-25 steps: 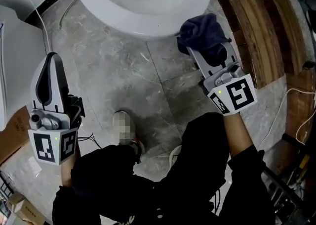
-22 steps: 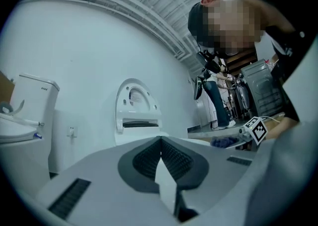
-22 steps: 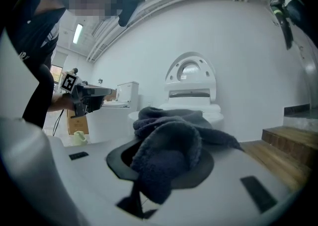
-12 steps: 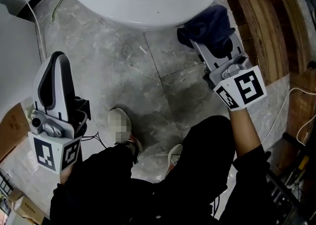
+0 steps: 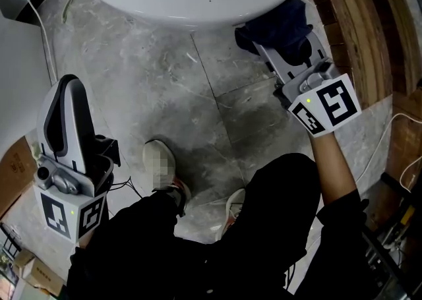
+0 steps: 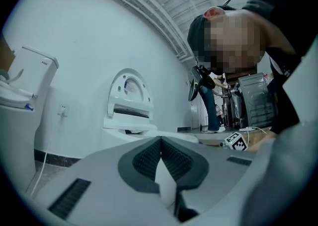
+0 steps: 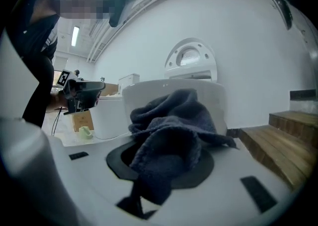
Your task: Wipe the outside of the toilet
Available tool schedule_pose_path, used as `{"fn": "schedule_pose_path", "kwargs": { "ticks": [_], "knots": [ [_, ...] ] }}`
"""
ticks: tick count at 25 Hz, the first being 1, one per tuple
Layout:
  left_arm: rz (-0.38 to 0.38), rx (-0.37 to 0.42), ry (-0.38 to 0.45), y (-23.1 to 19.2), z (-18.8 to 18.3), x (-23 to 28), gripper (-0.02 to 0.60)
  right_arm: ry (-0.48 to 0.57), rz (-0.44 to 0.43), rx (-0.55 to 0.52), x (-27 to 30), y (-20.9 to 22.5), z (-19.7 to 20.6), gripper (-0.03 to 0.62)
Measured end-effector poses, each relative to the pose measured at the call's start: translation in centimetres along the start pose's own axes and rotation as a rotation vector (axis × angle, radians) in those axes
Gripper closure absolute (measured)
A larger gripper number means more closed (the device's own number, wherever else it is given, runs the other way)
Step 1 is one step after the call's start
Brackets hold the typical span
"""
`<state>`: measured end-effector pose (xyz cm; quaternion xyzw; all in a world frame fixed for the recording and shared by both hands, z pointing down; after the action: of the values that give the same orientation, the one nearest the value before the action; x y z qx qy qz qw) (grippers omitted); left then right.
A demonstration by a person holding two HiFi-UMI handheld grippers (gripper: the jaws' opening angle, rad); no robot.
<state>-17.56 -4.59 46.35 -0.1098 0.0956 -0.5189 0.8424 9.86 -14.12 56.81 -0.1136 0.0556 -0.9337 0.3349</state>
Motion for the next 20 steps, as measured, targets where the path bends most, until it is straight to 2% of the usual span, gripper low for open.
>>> {"fn": "schedule_pose_path", "kwargs": {
  "ticks": [8, 20],
  "knots": [
    [0.023, -0.062, -0.027, 0.4, 1.5, 1.1, 0.572, -0.003, -0.014, 0.049, 1.1, -0.1, 3.1, 0.471],
    [0.081, -0.086, -0.081, 2.1, 2.7, 2.4, 0.572, -0.009, -0.003, 0.043, 2.7, -0.3, 7.4, 0.471]
  ]
}}
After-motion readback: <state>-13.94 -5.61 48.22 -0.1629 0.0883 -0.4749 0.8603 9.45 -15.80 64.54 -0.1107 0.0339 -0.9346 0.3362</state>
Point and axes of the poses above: the fingertips, and each gripper's own axes: x forward along the fingers, y to its right, z out of its underside, the point moved 4 cm from there along -x, backward along the fingers, and after that the axes turned 12 degrees about -x, right-handed, at the moved point
